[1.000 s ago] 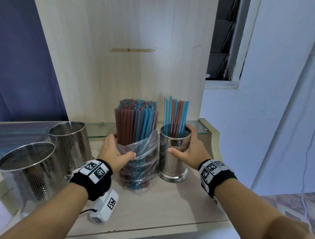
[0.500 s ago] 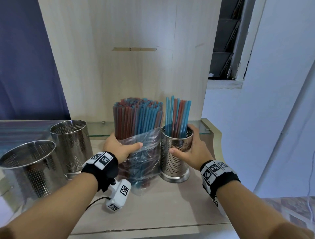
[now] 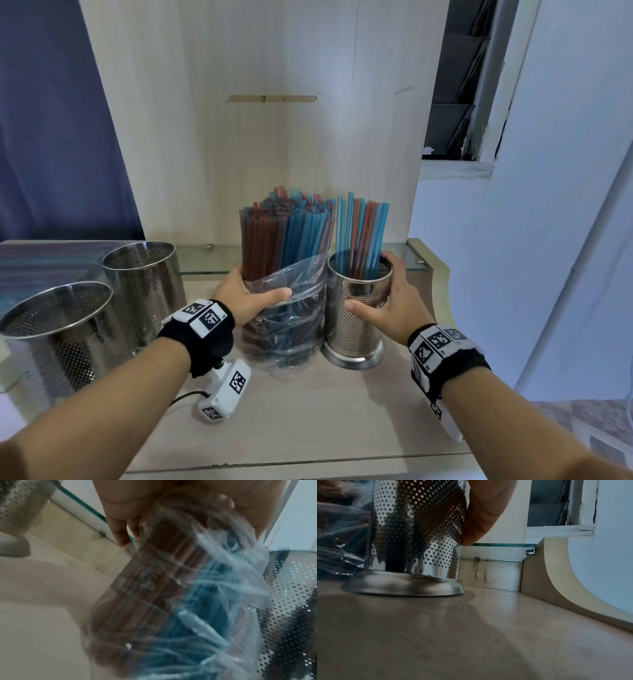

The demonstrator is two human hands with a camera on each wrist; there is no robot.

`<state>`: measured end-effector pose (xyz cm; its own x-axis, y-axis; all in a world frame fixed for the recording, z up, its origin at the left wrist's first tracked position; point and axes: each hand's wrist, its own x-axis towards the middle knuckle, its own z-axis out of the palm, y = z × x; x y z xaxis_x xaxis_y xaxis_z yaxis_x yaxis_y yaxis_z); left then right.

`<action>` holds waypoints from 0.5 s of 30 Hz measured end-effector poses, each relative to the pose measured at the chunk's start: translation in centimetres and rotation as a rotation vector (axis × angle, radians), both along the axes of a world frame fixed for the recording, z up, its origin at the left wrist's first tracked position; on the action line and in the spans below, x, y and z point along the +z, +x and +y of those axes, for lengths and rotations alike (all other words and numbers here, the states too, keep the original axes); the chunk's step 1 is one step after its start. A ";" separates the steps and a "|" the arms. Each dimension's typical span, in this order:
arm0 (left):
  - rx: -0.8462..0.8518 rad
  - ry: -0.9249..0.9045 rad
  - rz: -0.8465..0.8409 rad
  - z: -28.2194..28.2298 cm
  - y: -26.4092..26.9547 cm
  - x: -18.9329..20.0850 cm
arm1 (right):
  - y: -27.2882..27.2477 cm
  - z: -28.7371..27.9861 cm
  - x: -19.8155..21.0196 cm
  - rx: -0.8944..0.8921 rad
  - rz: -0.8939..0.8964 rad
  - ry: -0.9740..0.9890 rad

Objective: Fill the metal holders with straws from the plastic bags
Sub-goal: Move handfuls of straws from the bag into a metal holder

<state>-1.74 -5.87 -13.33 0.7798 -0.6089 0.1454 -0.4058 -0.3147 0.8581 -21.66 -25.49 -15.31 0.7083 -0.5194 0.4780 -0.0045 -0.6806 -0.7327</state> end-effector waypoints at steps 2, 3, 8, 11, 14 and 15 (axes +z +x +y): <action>-0.040 0.037 -0.030 0.2 0.1 0.7 | -0.1 0.1 0.1 0.019 -0.002 0.017; -0.056 0.055 -0.048 0.2 0.1 0.9 | -0.1 0.0 0.0 0.023 0.001 0.024; -0.042 0.005 -0.126 0.3 -0.3 1.2 | -0.3 -0.6 0.0 0.046 0.015 0.046; 0.010 -0.062 -0.152 0.1 -1.1 1.2 | -0.5 -0.6 0.2 0.062 0.010 0.053; 0.053 -0.119 -0.162 0.0 -1.8 1.5 | -0.5 -0.5 0.3 0.074 0.005 0.053; 0.062 -0.145 -0.173 0.0 -1.9 1.5 | -0.6 -0.5 0.3 0.074 0.004 0.054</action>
